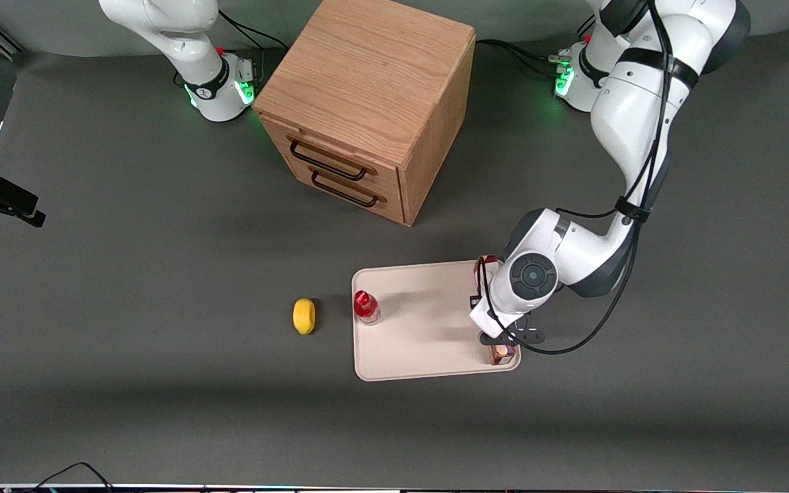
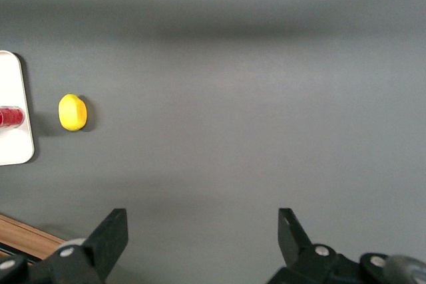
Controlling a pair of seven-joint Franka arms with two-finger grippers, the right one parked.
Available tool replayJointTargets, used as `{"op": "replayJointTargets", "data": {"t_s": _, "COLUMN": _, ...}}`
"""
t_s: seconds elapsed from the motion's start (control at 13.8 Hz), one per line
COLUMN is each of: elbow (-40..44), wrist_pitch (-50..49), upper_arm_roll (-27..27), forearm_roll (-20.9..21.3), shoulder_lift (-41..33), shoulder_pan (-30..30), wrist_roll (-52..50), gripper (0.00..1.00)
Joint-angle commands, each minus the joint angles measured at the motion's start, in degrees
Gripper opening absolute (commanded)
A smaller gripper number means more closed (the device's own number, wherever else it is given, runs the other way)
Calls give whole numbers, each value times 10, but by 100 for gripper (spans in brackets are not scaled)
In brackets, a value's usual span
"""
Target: Place red cookie box on tray
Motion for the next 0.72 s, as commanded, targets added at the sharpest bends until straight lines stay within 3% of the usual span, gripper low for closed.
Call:
{"op": "replayJointTargets", "data": {"t_s": 0.0, "elbow": 15, "wrist_pitch": 2, "upper_arm_roll": 5, "forearm_roll": 23, "shoulder_lift": 9, "shoulder_pan": -5, "wrist_roll": -8, "gripper": 100}}
{"op": "replayJointTargets", "data": {"t_s": 0.65, "elbow": 17, "wrist_pitch": -8, "upper_arm_roll": 3, "forearm_roll": 28, "shoulder_lift": -12, "shoulder_pan": -2, "wrist_roll": -9, "gripper": 100}}
